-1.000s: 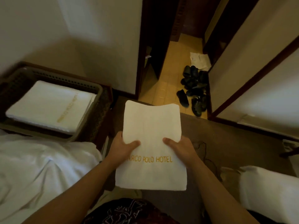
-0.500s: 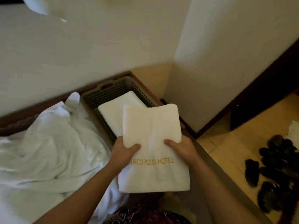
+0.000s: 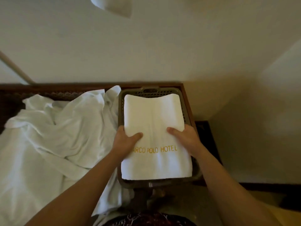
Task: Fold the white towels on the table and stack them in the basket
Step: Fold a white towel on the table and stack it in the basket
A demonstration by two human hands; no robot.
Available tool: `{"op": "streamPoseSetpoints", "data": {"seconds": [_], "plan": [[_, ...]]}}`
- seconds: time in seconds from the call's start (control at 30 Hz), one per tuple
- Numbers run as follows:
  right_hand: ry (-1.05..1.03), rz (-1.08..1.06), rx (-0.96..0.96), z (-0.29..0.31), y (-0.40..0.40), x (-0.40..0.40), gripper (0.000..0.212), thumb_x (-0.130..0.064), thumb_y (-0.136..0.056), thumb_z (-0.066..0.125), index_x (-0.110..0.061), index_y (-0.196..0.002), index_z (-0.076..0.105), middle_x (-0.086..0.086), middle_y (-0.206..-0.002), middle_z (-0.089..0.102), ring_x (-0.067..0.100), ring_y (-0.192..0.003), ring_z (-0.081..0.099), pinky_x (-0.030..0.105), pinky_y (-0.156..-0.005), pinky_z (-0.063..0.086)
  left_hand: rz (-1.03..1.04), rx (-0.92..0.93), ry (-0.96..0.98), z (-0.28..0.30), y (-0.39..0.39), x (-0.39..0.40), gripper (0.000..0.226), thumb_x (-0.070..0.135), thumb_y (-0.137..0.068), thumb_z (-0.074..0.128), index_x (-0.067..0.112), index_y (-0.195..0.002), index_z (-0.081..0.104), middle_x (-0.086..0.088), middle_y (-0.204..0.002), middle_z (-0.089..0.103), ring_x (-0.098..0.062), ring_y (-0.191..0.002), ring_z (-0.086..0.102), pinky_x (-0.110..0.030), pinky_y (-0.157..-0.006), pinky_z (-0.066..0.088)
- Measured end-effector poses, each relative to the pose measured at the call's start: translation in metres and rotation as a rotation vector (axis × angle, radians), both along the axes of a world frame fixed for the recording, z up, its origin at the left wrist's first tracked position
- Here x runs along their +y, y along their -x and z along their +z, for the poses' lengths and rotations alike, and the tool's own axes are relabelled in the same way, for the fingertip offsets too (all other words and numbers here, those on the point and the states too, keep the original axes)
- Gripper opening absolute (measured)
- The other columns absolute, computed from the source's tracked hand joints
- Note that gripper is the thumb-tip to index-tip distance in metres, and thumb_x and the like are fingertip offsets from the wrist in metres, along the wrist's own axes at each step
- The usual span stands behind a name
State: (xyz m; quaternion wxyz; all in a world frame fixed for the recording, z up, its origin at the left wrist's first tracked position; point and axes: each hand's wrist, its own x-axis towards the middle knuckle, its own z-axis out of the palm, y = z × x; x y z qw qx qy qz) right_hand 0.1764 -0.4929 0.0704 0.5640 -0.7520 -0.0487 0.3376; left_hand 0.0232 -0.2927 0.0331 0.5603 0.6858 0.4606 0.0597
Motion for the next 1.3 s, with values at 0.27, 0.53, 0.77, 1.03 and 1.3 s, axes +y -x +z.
{"op": "streamPoseSetpoints", "data": {"seconds": [0.27, 0.53, 0.77, 1.03, 1.3], "plan": [[0.227, 0.210, 0.285, -0.081, -0.043, -0.032, 0.041, -0.041, -0.085, 0.082, -0.018, -0.117, 0.073, 0.002, -0.109, 0.078, 0.017, -0.093, 0.076, 0.033, -0.074, 0.062, 0.048, 0.217, 0.176, -0.062, 0.005, -0.030, 0.076, 0.056, -0.076, 0.083, 0.019, -0.134, 0.051, 0.000, -0.119, 0.068, -0.017, -0.097, 0.069, -0.034, -0.077, 0.059], [0.173, 0.232, 0.219, -0.079, -0.031, -0.049, 0.042, -0.032, -0.084, 0.084, -0.024, -0.121, 0.066, -0.006, -0.112, 0.076, 0.007, -0.093, 0.074, 0.026, -0.074, 0.061, 0.061, 0.273, 0.076, -0.059, 0.017, -0.066, 0.055, 0.064, -0.086, 0.068, 0.027, -0.121, 0.047, 0.010, -0.108, 0.064, -0.014, -0.094, 0.066, -0.035, -0.075, 0.056], [0.343, 0.137, 0.018, -0.096, -0.005, -0.057, 0.053, -0.051, -0.086, 0.076, -0.020, -0.124, 0.055, -0.006, -0.112, 0.070, 0.015, -0.099, 0.070, 0.041, -0.085, 0.061, 0.044, 0.252, 0.042, -0.065, 0.024, -0.074, 0.044, 0.051, -0.095, 0.064, 0.028, -0.123, 0.039, 0.018, -0.100, 0.056, 0.001, -0.085, 0.058, -0.017, -0.061, 0.045], [0.725, 0.230, -0.179, -0.100, 0.018, -0.051, 0.071, -0.055, -0.097, 0.056, -0.009, -0.142, 0.025, 0.017, -0.126, 0.061, 0.035, -0.101, 0.066, 0.044, -0.078, 0.058, -0.006, 0.323, 0.014, -0.073, 0.023, -0.072, 0.063, 0.056, -0.092, 0.065, 0.030, -0.138, 0.031, -0.003, -0.129, 0.058, -0.029, -0.116, 0.060, -0.049, -0.094, 0.055], [0.743, 0.639, -0.931, -0.100, 0.038, -0.019, 0.073, -0.056, -0.105, 0.028, -0.024, -0.164, -0.002, 0.007, -0.171, -0.012, 0.030, -0.158, -0.011, 0.062, -0.122, -0.006, -0.445, 0.286, -0.739, -0.059, -0.014, -0.083, 0.074, 0.042, -0.103, 0.037, 0.027, -0.163, -0.003, -0.007, -0.172, -0.007, -0.028, -0.158, -0.005, -0.051, -0.127, 0.002]]}}
